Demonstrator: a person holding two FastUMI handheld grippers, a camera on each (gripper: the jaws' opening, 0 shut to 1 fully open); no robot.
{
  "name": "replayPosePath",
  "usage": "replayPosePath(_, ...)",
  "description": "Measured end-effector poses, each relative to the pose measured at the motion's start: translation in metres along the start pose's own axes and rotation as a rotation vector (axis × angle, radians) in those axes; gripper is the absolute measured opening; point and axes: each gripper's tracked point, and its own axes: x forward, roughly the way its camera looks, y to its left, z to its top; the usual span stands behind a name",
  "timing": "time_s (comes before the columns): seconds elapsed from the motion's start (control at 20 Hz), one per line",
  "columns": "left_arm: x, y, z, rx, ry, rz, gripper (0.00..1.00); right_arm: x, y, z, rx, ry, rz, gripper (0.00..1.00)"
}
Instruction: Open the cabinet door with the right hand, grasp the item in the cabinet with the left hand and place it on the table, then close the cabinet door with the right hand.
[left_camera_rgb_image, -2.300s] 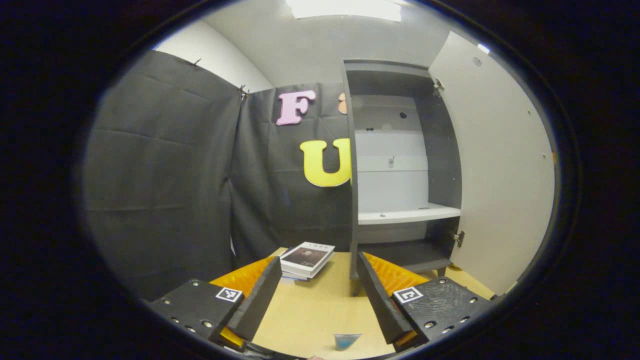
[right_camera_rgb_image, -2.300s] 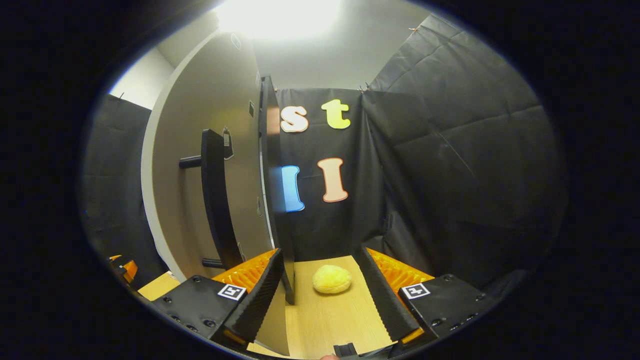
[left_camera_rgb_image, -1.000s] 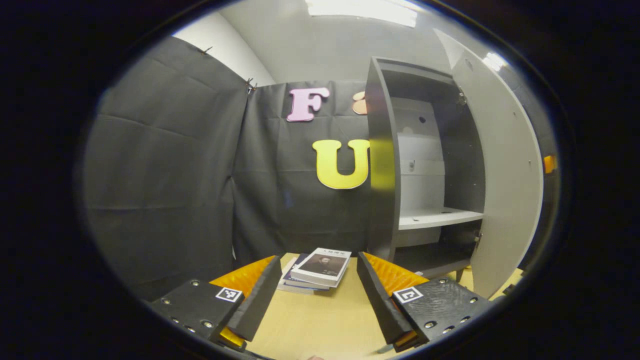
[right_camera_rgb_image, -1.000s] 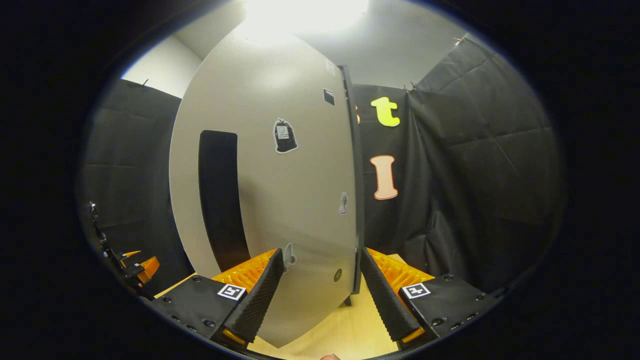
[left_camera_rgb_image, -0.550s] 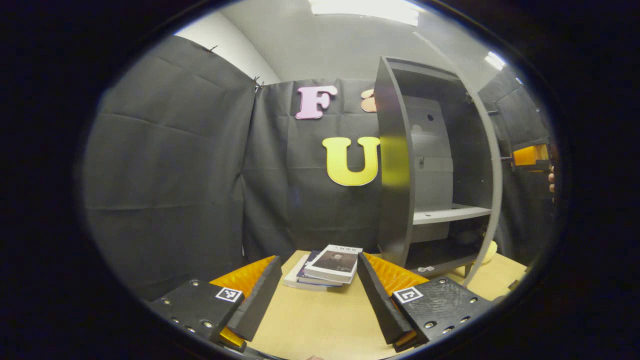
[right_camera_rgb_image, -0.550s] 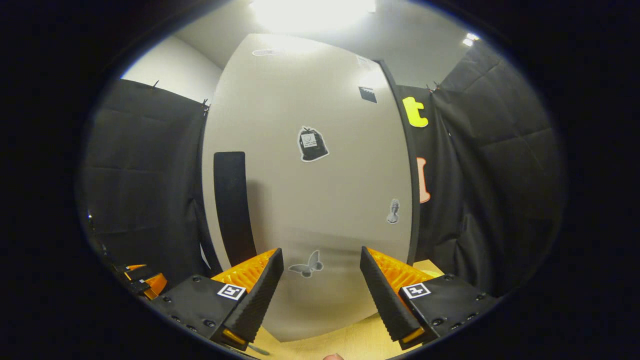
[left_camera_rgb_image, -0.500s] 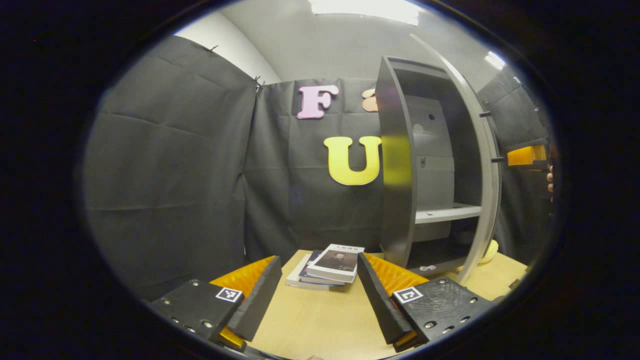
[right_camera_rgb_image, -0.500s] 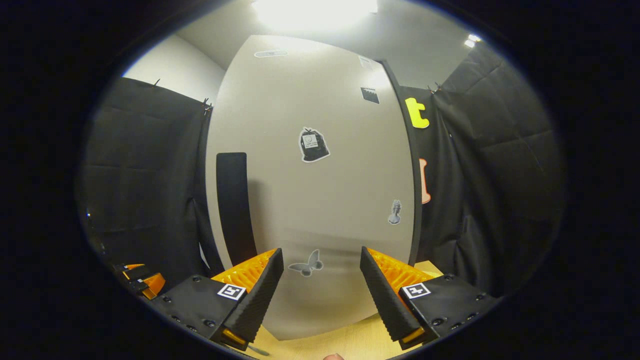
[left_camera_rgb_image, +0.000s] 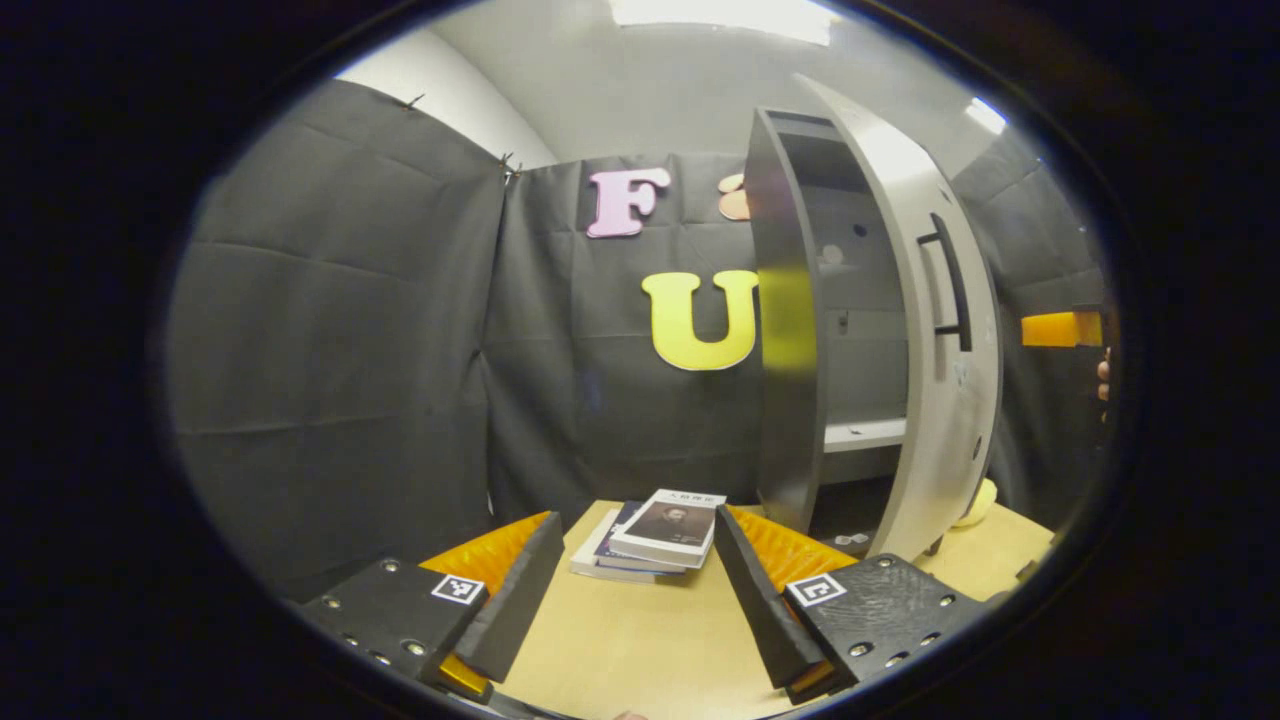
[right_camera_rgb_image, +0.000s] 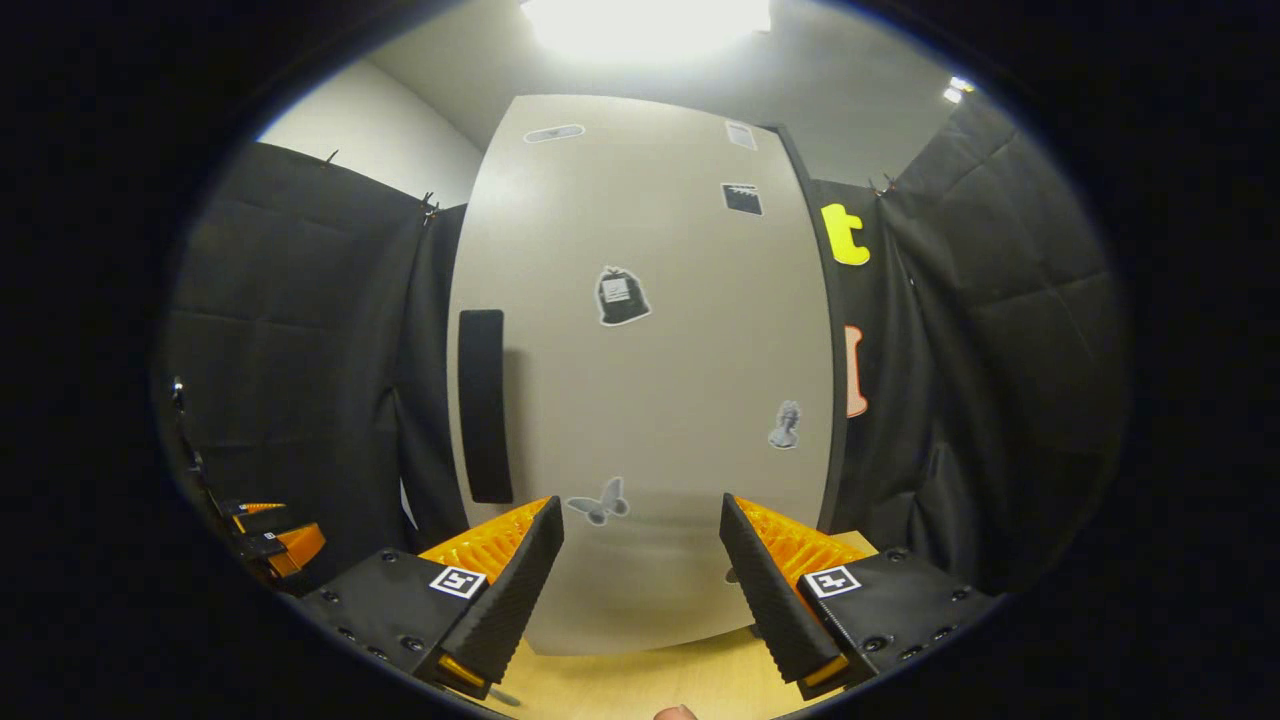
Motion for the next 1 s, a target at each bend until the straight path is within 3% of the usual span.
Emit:
replayPosePath(0.2, -0.002, -0.044, 0.02, 0.034, -0.016, -0.002, 0.91, -0.021, -0.055, 0.004, 0.011, -0.002, -0.021, 0.96)
replayPosePath(0.25, -0.003, -0.057, 0.025, 0.033, -0.022, -0.008, 0.91, -0.027, -0.069, 0.006, 0.013, -0.005, -0.029, 0.99)
replayPosePath(0.3, -0.004, -0.069, 0.03, 0.029, -0.027, -0.009, 0.92, -0.033, -0.086, 0.007, 0.017, -0.005, -0.042, 0.96)
replayPosePath(0.5, -0.01, -0.118, 0.05, 0.035, -0.051, -0.023, 0.91, -0.054, -0.151, 0.006, 0.028, -0.003, -0.093, 0.99)
replayPosePath(0.8, -0.019, -0.173, 0.069, 0.058, -0.08, -0.04, 0.92, -0.073, -0.214, -0.01, 0.006, 0.013, -0.18, 0.98)
replayPosePath(0.85, -0.021, -0.177, 0.068, 0.059, -0.08, -0.041, 0.91, -0.076, -0.221, -0.013, -0.006, 0.015, -0.191, 0.94)
replayPosePath(0.9, -0.021, -0.181, 0.068, 0.059, -0.079, -0.04, 0.91, -0.078, -0.227, -0.016, -0.017, 0.017, -0.199, 0.98)
replayPosePath(1.0, -0.023, -0.184, 0.068, 0.063, -0.077, -0.035, 0.91, -0.079, -0.231, -0.02, -0.036, 0.018, -0.206, 0.98)
